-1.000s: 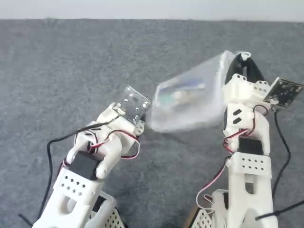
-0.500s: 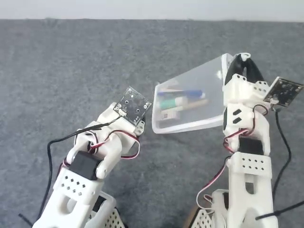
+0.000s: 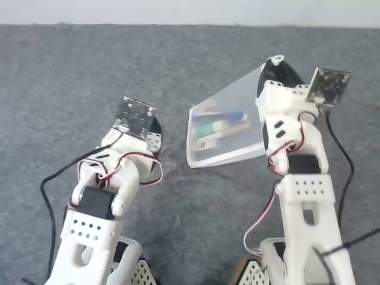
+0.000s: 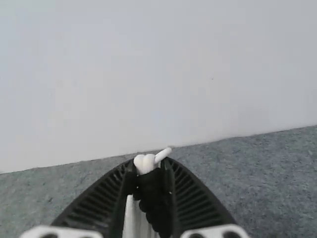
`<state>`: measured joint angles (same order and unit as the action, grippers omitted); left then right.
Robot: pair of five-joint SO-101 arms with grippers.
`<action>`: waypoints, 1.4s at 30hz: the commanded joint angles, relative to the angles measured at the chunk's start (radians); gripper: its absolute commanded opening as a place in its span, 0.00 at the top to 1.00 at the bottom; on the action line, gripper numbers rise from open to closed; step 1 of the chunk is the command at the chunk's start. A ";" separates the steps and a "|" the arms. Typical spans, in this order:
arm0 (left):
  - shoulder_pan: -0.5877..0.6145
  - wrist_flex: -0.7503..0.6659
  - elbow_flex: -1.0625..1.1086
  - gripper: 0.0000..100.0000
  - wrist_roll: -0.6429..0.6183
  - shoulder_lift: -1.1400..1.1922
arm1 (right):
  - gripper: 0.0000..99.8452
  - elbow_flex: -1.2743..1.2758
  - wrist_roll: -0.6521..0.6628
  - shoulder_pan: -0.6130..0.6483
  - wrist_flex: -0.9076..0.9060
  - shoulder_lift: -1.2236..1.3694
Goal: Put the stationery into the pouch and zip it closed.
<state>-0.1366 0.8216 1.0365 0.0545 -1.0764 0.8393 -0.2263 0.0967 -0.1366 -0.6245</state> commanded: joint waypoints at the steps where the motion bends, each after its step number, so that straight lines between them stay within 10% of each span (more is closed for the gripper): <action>1: 0.040 -0.040 -0.024 0.99 -0.046 0.000 | 0.99 -0.066 0.012 0.045 -0.068 0.156; 11: 0.060 -0.055 -0.021 0.99 -0.066 0.000 | 0.84 -0.241 0.009 0.054 -0.326 0.286; 42: 0.060 -0.055 -0.021 0.99 -0.066 0.000 | 0.83 -0.327 0.014 0.142 -0.654 0.174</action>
<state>-0.0813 0.7956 1.0365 0.0038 -1.0764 0.6168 -0.2263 0.2102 -0.7135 -0.3897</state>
